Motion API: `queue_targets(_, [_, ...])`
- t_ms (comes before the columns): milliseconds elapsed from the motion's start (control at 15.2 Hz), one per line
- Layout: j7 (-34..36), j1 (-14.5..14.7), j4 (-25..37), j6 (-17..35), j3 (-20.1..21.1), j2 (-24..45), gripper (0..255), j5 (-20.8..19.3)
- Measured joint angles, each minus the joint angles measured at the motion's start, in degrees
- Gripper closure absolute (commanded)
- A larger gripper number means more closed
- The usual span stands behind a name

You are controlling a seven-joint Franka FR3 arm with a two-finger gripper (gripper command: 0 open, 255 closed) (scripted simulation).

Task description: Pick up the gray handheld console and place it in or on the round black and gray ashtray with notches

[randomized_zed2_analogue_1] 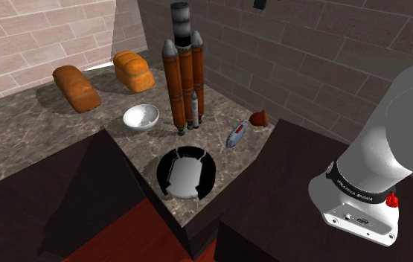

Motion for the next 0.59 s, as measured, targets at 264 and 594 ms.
queue_targets(264, [-4.97,1.16,-4.66,3.61,-1.81,-1.08,0,-1.13])
queue_targets(594, [-16.81,3.59,-14.13,11.63,-6.43,-2.69,0,-4.23])
